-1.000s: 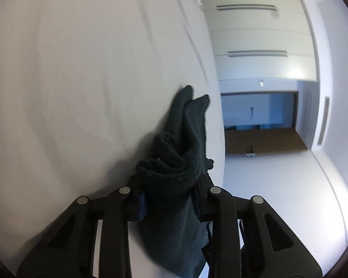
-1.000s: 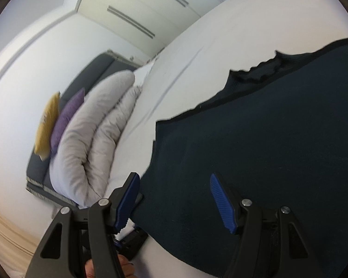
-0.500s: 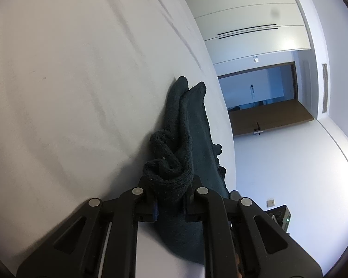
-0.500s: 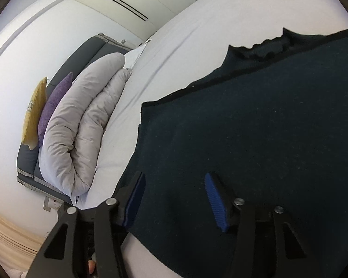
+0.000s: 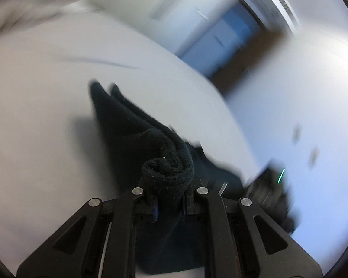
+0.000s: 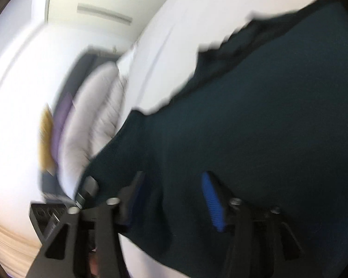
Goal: Fold small clothes
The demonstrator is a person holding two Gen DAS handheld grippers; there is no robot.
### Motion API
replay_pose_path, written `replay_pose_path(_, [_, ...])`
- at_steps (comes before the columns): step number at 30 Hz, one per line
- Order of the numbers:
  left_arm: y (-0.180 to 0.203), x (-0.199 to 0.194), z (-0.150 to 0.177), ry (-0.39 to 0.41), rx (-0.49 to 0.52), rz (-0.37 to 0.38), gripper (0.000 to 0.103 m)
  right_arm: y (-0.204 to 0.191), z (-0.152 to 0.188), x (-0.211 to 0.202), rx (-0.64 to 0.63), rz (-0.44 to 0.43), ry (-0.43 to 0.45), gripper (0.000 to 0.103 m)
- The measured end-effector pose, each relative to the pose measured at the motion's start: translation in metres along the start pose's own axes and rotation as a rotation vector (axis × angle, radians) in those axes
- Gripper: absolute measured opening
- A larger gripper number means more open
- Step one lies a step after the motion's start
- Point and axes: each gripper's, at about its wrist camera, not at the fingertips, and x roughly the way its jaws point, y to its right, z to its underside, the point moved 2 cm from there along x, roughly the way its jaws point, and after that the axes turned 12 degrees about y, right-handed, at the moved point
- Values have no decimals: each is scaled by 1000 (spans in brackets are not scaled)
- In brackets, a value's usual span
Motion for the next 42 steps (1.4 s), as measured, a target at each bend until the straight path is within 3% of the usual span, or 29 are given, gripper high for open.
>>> replay_pose_path(2, [41,27,36,-81,211,-22,12,14,-22,-26,34,-21,52,72])
replay_pose_path(4, [58,45,74,-137,310,-50,12,31,-35,-40,89,-46,44,75])
replay_pose_path(6, [63,47,96,-134,337,-68,12,39,-36,-43,101,-74,-2,75])
replay_pose_path(10, [74,36,90,-68,413,-91,12,30,-29,-34,-5,-26,-70,75])
replay_pose_path(18, [92,10,101,-31,517,-81,12,2,-33,9,-48,17,-154,75])
replay_pose_path(21, [89,-16,107,-13,544,-67,12,-2,-36,29,-59,53,-193,61])
replay_pose_path(24, [99,-19,115,-19,567,-68,12,-4,-41,40,-105,98,-196,26])
replay_pose_path(25, [99,-20,116,-22,567,-64,12,-4,-41,40,-126,114,-188,19])
replay_pose_path(30, [118,-17,118,-31,611,-41,12,2,-44,18,-200,164,-139,14])
replay_pose_path(42, [216,0,160,-102,750,110,12,46,-80,-98,-287,225,-2,13])
